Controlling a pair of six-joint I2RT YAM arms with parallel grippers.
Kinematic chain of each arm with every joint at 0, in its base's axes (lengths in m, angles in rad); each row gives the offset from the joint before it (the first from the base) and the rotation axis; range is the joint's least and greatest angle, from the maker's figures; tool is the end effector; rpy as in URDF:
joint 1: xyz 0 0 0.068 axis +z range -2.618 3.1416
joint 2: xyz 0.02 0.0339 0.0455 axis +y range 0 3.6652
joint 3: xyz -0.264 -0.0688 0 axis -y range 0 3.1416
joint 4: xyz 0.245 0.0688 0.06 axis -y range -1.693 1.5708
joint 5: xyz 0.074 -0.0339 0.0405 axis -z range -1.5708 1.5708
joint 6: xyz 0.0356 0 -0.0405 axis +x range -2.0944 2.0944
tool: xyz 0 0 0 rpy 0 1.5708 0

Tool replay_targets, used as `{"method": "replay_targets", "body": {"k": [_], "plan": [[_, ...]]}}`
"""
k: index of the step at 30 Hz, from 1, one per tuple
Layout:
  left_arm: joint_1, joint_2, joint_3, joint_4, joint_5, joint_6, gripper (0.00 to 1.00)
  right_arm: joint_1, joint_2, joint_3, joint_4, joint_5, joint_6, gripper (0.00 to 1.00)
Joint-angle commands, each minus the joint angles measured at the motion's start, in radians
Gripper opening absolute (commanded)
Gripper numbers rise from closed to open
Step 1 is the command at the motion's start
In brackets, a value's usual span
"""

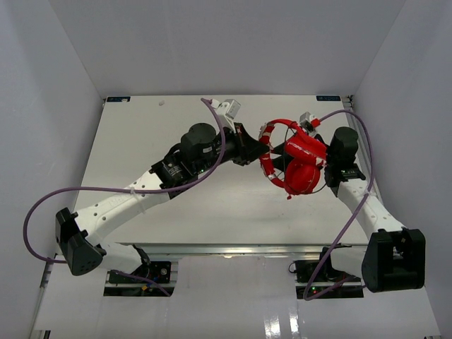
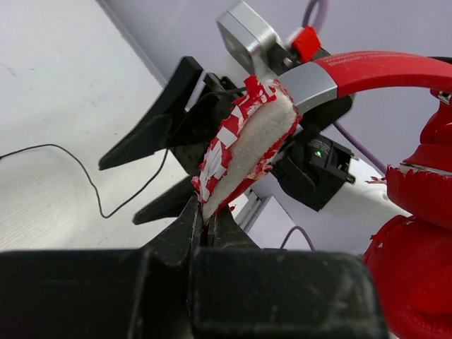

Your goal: Wrap the headphones

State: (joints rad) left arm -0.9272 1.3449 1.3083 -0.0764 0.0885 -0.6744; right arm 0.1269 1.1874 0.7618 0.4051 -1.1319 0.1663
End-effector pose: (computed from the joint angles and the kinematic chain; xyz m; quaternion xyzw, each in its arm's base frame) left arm 0.1875 -0.2552 0.4094 0.1232 0.7355 -0.5007 0.4395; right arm 0.2521 0.0647 0.3100 -0.3633 0.6102 0.4652 0.5284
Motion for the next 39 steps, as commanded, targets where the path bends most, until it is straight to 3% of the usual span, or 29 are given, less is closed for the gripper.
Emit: {"method": "replay_targets", "body": {"k": [1,5,8,17,32,36,39], "plan": [[-0.005,-0.054,0.072,-0.043,-0.17,-0.059,0.0,0.007,-0.018,-0.068,0.211,-0.066,0.072,0.67],[-0.005,-0.066,0.104,-0.077,-0.27,-0.095,0.0,0.015,-0.038,-0.183,0.342,-0.147,0.107,0.71],[-0.007,-0.081,0.126,-0.074,-0.304,-0.102,0.0,0.036,-0.047,-0.217,0.339,-0.187,0.08,0.73],[-0.005,-0.114,0.179,-0.077,-0.349,-0.095,0.0,0.112,-0.071,-0.211,0.214,-0.27,-0.054,0.74],[-0.005,-0.09,0.209,-0.059,-0.306,-0.136,0.0,0.178,-0.078,-0.196,0.062,-0.301,-0.181,0.74],[-0.005,-0.093,0.21,-0.062,-0.303,-0.131,0.0,0.175,-0.097,-0.154,-0.076,-0.234,-0.356,0.74],[-0.005,-0.105,0.209,-0.078,-0.32,-0.116,0.0,0.163,-0.124,-0.043,-0.481,-0.15,-0.746,0.74]]}}
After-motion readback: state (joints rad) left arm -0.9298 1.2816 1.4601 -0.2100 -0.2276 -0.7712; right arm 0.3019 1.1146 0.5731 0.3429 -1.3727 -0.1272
